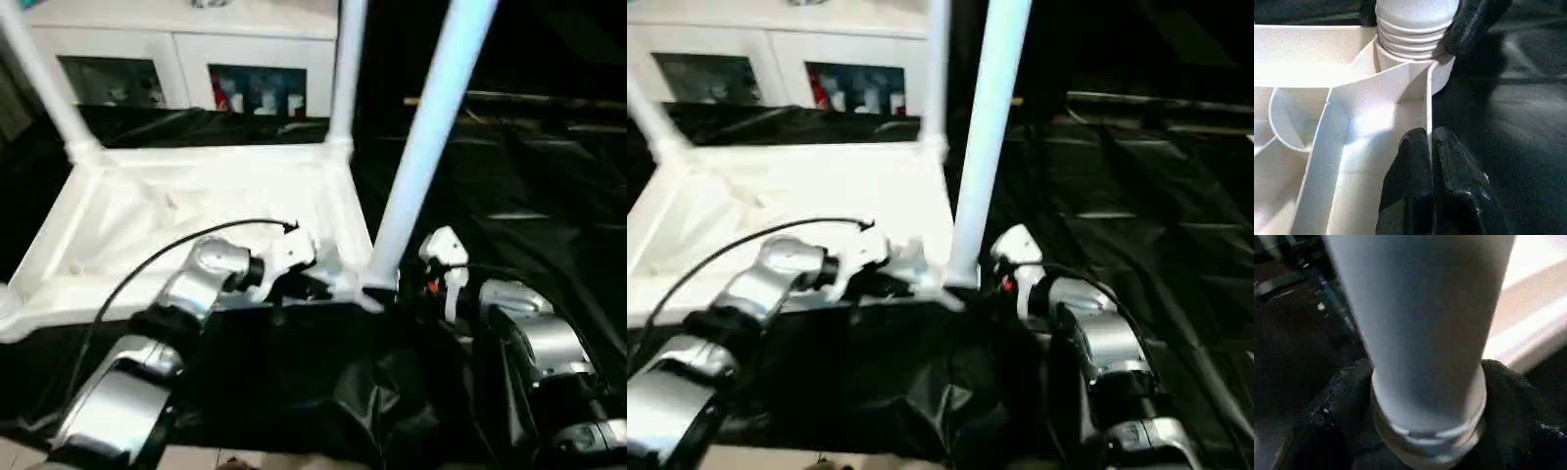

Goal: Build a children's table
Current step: Rotate leg to tighten

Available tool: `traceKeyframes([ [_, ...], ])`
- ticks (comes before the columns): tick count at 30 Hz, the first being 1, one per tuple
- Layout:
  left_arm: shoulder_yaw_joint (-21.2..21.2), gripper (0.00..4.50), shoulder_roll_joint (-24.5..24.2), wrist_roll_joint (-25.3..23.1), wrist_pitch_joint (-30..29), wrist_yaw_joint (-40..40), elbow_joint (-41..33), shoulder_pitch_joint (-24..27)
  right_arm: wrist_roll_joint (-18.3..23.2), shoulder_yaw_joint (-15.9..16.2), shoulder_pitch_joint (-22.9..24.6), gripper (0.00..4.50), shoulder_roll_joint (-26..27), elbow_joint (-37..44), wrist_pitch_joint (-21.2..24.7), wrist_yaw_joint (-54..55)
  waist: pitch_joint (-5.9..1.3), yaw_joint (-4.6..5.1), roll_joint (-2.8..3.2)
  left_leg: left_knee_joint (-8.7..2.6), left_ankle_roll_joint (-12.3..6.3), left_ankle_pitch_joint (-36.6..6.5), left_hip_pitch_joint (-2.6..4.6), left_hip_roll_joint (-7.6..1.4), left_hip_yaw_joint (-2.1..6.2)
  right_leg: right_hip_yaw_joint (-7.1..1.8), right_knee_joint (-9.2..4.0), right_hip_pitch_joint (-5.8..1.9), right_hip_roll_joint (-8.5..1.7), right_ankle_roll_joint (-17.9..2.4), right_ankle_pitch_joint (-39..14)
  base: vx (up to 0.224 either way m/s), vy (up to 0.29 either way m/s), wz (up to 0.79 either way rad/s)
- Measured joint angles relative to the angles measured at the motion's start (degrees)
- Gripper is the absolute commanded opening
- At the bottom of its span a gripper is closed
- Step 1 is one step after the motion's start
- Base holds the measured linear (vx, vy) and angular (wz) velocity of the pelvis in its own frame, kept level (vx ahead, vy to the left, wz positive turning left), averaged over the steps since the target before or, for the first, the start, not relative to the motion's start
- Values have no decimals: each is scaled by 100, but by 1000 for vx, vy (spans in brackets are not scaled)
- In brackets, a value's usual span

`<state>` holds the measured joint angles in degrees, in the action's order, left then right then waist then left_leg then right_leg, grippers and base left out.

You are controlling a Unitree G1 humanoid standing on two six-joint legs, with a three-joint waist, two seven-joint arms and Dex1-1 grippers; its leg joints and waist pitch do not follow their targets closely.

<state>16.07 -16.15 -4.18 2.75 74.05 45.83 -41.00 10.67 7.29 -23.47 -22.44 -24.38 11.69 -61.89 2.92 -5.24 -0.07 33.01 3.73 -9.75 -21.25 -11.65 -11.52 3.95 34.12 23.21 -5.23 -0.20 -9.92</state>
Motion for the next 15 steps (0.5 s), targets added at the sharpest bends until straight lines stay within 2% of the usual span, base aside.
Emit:
traceKeyframes([
  [2, -1, 0, -36, 15, 1, 76, -12, 1, -1, 35, -57, 349, -13, -8, -3, -99, 2, -10, -3, 4, 0, 0, -2, 0, -2, -1, 1, 0, 0, 0, 0, 0, 0, 0],
  [3, -1, 0, -55, 15, 1, 78, -12, 1, -1, 48, -93, 324, -19, -18, -10, -125, 4, -9, -6, 8, 0, 0, -2, 0, -2, -2, 2, 0, -1, 0, 0, 0, 0, 0],
  [6, -2, 0, -103, 14, -4, 79, -74, 26, 1, 53, -128, 313, -6, -78, -62, -220, 10, 0, -16, 10, 0, 0, -1, -1, -2, -3, 4, 0, -1, 0, 0, 0, 0, 0],
  [9, -3, 0, -113, 14, -23, 82, -120, 50, 3, 54, -128, 283, 2, -88, -70, -234, 10, 1, -16, 8, 0, 0, -2, -2, -2, -2, 4, 0, 0, 0, 0, 0, 0, 0],
  [15, -4, 0, -85, 16, -71, 9, -181, 85, 3, 54, -121, 275, 46, -116, -105, -127, 10, 9, -16, 8, 1, 0, -1, -2, -2, -2, 4, 1, 0, 0, 0, 0, 0, 0],
])
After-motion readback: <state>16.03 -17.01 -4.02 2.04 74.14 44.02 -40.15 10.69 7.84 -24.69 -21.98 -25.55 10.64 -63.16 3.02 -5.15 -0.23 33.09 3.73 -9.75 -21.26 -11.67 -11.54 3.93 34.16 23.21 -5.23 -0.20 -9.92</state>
